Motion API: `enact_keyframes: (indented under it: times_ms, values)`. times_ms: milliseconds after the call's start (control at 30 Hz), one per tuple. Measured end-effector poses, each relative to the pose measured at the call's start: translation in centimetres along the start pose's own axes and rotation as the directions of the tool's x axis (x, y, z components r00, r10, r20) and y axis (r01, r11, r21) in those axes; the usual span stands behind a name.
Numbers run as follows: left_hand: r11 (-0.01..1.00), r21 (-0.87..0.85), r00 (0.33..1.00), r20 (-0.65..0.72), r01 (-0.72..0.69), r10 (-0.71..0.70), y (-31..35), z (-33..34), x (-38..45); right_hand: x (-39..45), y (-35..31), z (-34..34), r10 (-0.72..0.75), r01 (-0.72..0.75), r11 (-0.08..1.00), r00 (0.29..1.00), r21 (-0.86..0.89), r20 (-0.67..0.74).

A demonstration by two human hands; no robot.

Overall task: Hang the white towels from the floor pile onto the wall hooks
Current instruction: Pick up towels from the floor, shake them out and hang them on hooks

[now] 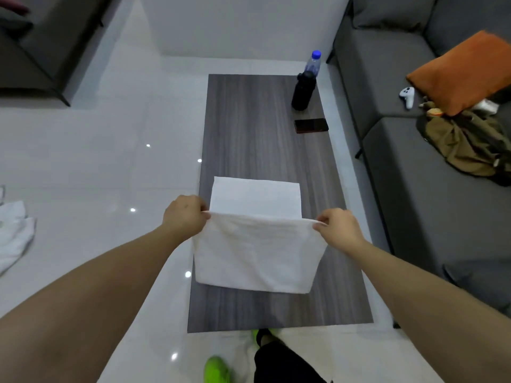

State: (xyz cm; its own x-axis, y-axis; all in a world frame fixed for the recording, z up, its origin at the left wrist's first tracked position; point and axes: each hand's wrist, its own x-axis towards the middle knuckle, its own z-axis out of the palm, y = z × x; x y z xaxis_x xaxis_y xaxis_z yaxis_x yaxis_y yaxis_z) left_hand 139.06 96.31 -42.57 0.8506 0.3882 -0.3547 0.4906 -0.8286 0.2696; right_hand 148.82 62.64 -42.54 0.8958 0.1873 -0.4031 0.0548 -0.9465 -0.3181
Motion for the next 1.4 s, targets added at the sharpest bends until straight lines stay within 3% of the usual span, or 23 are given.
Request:
enact_keyframes:
  times_ms: [233, 333, 500, 633, 767, 867, 967, 1067, 1233, 1400]
  values:
    - [1.0, -0.016, 0.985, -0.172, -0.011, 0.008, 2.8, -1.5, 11.5, 13.0, -1.7, -2.0, -0.026, 0.026, 1.0, 0.998, 0.008, -0.064]
    - [1.0, -0.022, 0.984, -0.175, 0.005, -0.008, 3.2, 0.2, 13.7, 15.8, -1.8, -0.7, -0.032, 0.03, 0.999, 0.997, -0.021, -0.074]
    - [0.998, -0.024, 0.998, 0.037, 0.055, -0.054, 2.3, 8.4, 12.0, 14.7, -0.6, 7.4, -0.065, 0.067, 0.998, 0.992, -0.012, 0.112]
    - [0.997, -0.022, 0.968, 0.242, 0.075, -0.068, 0.5, 16.7, 7.7, 10.5, 1.2, 16.7, -0.162, 0.177, 0.984, 0.932, -0.018, 0.324]
    - [0.994, 0.079, 0.909, 0.416, -0.069, 0.03, -1.5, 23.0, 4.1, 6.7, 3.3, 23.6, -0.274, 0.365, 0.923, 0.848, -0.124, 0.453]
    - [0.958, 0.17, 0.876, 0.465, -0.23, 0.128, -2.9, 26.1, 2.7, 5.7, 4.6, 26.5, -0.362, 0.496, 0.838, 0.817, -0.227, 0.448]
    - [0.916, 0.25, 0.895, 0.4, -0.314, 0.198, -3.7, 28.2, 2.2, 5.8, 5.9, 28.0, -0.5, 0.572, 0.787, 0.811, -0.233, 0.302]
    - [0.859, 0.309, 0.892, 0.335, -0.409, 0.304, -4.0, 28.7, 2.3, 6.3, 6.1, 28.2, -0.554, 0.608, 0.747, 0.792, -0.268, 0.255]
    - [0.877, 0.277, 0.902, 0.302, -0.393, 0.309, -3.6, 26.8, 2.2, 5.7, 4.6, 26.4, -0.437, 0.487, 0.848, 0.866, -0.207, 0.244]
    - [0.96, 0.077, 0.961, 0.088, -0.269, 0.263, -1.9, 20.9, 0.8, 4.2, 2.3, 21.5, -0.318, 0.342, 0.931, 0.931, -0.125, 0.177]
